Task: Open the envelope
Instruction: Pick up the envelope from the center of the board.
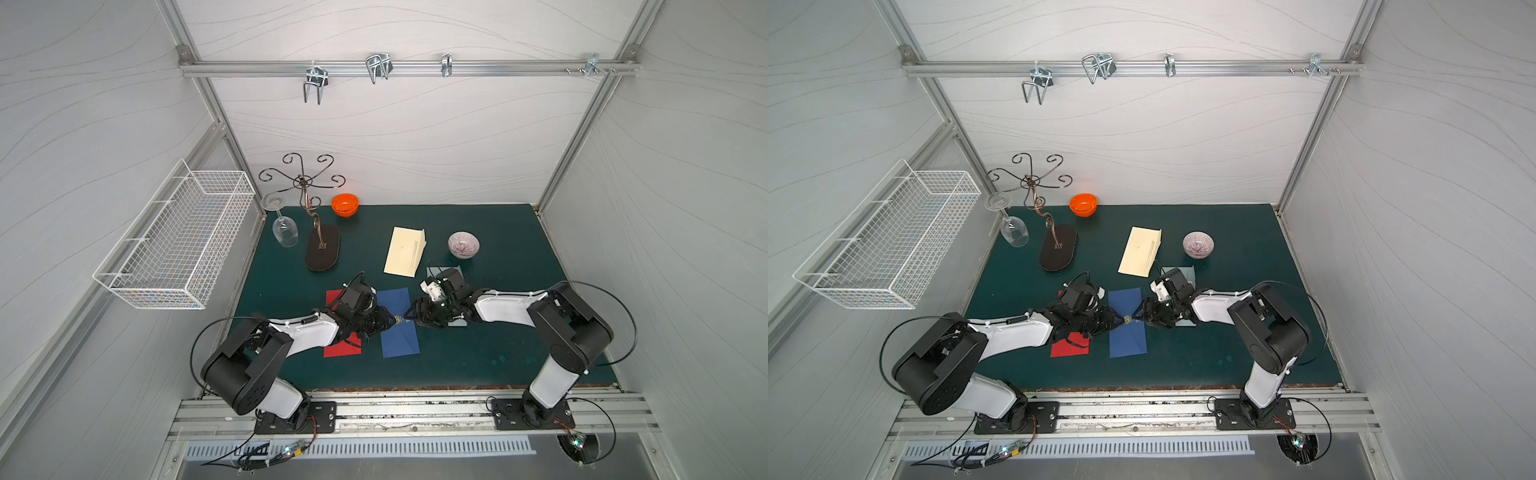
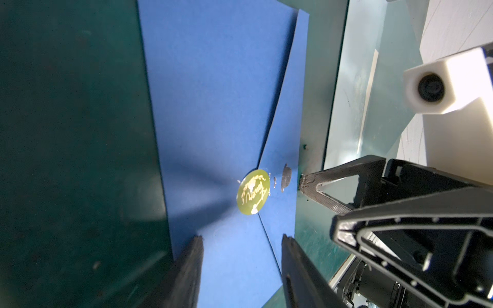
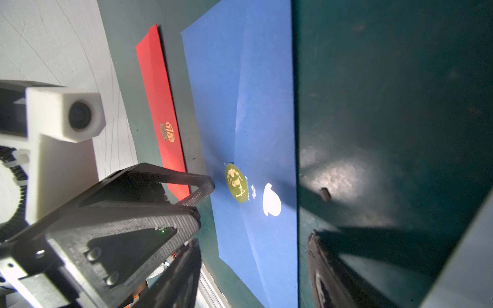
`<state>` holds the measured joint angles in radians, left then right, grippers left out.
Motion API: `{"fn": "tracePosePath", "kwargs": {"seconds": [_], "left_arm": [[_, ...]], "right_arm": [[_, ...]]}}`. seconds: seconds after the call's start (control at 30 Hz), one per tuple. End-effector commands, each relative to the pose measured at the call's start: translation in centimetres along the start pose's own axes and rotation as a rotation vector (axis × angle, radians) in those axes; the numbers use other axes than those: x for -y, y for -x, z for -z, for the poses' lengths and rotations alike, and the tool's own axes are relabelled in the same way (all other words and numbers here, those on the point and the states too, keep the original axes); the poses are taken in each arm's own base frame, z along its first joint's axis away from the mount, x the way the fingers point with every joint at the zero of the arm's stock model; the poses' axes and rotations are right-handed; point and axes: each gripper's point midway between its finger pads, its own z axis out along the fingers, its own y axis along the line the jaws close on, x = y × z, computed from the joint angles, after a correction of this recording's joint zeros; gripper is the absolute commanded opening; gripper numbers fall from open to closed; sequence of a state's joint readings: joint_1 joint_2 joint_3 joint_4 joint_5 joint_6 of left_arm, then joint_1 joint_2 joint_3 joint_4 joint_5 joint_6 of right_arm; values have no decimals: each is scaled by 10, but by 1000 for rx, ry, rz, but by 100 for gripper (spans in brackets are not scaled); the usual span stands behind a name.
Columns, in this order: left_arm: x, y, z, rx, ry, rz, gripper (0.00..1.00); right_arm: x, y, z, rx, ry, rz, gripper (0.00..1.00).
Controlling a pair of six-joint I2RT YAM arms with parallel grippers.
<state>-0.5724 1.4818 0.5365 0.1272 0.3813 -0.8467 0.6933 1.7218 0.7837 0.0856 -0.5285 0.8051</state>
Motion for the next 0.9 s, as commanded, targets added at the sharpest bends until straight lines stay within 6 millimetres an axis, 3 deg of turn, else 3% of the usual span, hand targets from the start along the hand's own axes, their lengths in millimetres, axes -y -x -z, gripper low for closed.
{"fn": "tracePosePath", "kwargs": {"seconds": [0.0,0.53,0.87], "left_arm": [[7,7,-3,11,-7,3,51],[8,5,-8,-8,-16,18,47],[19,12,9,41,-22,-11,48]], "right_arm": [[39,-26,-11,-82,-95,-89,64],[19,-23,-9,-75,5,-41,63],[37,-24,-9,-73,-45,-112,64]]}}
